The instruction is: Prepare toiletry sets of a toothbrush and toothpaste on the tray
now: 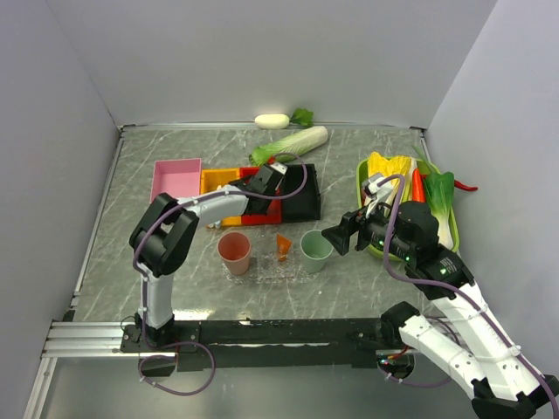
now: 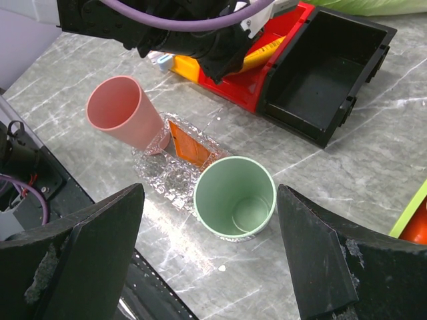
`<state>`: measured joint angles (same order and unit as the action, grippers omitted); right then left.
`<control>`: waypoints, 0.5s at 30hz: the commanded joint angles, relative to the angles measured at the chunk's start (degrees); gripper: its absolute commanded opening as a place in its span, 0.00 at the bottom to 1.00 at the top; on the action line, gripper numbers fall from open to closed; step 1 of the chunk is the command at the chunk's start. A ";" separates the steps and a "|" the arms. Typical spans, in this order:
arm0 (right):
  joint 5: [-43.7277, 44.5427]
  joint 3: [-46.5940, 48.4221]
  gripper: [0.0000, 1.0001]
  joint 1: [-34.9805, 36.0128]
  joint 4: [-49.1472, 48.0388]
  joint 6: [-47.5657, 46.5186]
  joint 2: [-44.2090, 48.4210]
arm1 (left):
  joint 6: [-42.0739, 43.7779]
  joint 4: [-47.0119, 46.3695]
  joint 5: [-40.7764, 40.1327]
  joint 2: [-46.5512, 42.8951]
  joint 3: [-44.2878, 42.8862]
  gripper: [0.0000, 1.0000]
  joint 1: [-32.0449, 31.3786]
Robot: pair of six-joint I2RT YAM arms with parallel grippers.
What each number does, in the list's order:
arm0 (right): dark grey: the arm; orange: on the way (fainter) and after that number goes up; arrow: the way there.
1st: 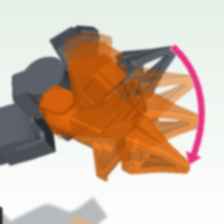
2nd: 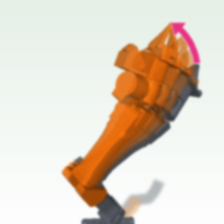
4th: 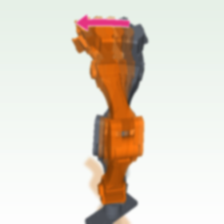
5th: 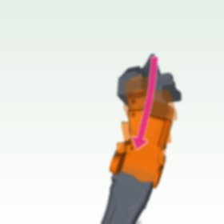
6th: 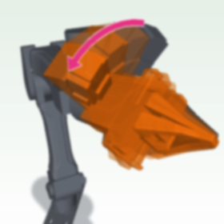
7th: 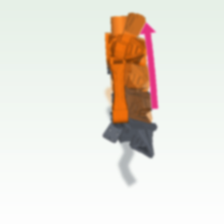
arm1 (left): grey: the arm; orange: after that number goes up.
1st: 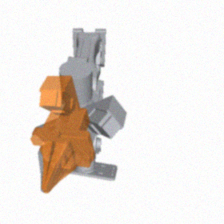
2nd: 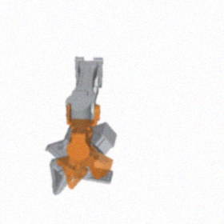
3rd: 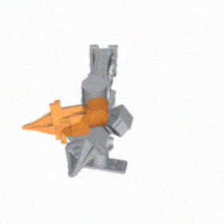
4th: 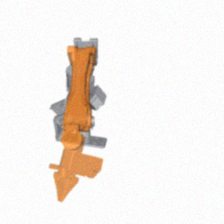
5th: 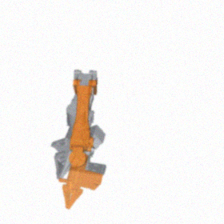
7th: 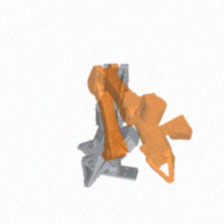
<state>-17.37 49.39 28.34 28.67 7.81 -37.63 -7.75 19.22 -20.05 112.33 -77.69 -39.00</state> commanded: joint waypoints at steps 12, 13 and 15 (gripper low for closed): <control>2.51 1.06 0.88 -0.39 -1.68 -0.78 0.54 | 1.24 1.08 3.70 -11.16 -1.24 0.01 -0.63; 2.69 1.32 0.88 -0.30 -1.42 -0.78 0.45 | 1.24 0.91 4.40 -12.13 -0.97 0.01 -0.63; 2.69 2.29 0.88 -0.39 -0.63 -0.78 0.36 | 1.94 0.82 5.46 -14.94 -0.36 0.01 -0.63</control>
<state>-15.62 49.41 28.34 28.71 7.79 -37.63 -7.46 22.15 -17.87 105.21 -77.69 -39.16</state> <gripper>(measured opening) 0.876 0.031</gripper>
